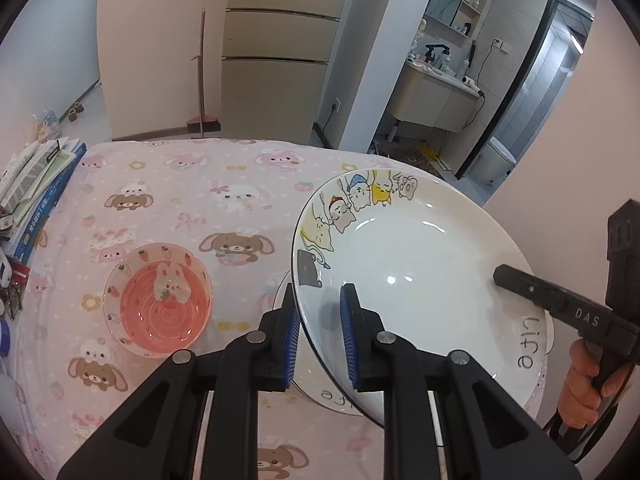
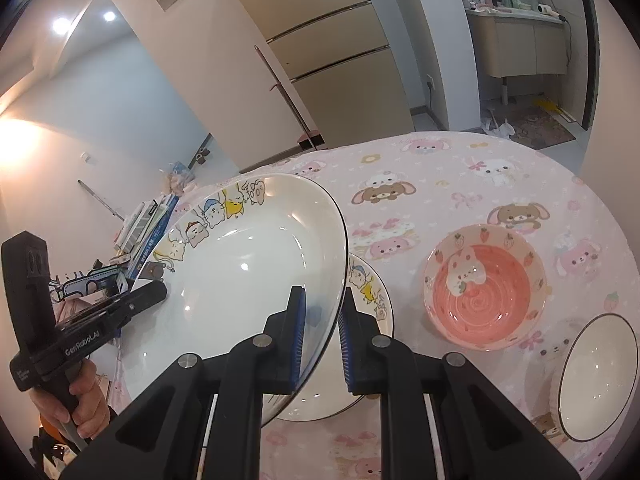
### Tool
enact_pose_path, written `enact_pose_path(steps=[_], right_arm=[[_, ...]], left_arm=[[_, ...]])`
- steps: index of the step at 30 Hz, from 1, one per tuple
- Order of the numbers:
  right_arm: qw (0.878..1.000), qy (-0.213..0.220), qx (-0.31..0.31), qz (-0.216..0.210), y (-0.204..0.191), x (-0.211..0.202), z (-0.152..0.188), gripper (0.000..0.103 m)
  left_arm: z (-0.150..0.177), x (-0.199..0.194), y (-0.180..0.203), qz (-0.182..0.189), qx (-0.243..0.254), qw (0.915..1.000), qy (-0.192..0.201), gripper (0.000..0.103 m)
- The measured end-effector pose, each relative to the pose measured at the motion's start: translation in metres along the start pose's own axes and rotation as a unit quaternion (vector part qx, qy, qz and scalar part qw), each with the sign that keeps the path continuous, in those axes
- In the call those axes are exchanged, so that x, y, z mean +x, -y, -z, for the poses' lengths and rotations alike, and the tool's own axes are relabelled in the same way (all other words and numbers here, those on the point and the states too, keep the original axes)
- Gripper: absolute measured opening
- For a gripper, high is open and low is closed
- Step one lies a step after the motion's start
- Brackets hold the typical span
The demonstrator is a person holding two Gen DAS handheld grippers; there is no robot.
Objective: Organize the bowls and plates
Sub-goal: 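Lift the plate with both grippers and carry it over the stacked white plates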
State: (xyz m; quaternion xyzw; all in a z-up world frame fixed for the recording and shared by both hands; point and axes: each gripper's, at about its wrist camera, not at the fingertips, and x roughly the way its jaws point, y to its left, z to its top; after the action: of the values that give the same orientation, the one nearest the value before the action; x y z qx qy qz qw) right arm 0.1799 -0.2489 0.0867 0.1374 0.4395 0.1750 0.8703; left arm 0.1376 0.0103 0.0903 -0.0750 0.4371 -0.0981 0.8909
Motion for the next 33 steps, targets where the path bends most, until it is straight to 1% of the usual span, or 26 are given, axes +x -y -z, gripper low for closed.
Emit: enact_pose_path(steps=[6, 13, 17, 23, 26, 29, 33], right_arm=[[1.0, 0.0, -0.006, -0.002, 0.005, 0.003, 0.007, 0.018], [1.0, -0.019, 0.005, 0.004, 0.017, 0.021, 0.02, 0.018], [0.999, -0.036, 0.004, 0.012, 0.023, 0.035, 0.028, 0.018], [0.998, -0.059, -0.003, 0.022, 0.028, 0.057, 0.038, 0.018], [0.997, -0.066, -0.005, 0.025, 0.028, 0.066, 0.038, 0.018], [0.997, -0.067, -0.005, 0.027, 0.028, 0.072, 0.036, 0.018], [0.997, -0.068, -0.005, 0.025, 0.028, 0.077, 0.035, 0.018]], left_arm=[[0.012, 0.005, 0.0, 0.002, 0.004, 1.0, -0.004, 0.017], [0.025, 0.027, -0.001, 0.001, 0.007, 0.9994, -0.035, 0.017], [0.035, 0.041, -0.002, -0.007, 0.01, 0.9987, -0.05, 0.017], [0.04, 0.064, -0.012, -0.01, -0.001, 0.9974, -0.072, 0.017], [0.04, 0.07, -0.015, -0.011, 0.002, 0.9975, -0.07, 0.017], [0.04, 0.071, -0.015, -0.015, 0.009, 0.9981, -0.058, 0.017], [0.04, 0.076, -0.02, -0.022, -0.006, 0.9983, -0.054, 0.017]])
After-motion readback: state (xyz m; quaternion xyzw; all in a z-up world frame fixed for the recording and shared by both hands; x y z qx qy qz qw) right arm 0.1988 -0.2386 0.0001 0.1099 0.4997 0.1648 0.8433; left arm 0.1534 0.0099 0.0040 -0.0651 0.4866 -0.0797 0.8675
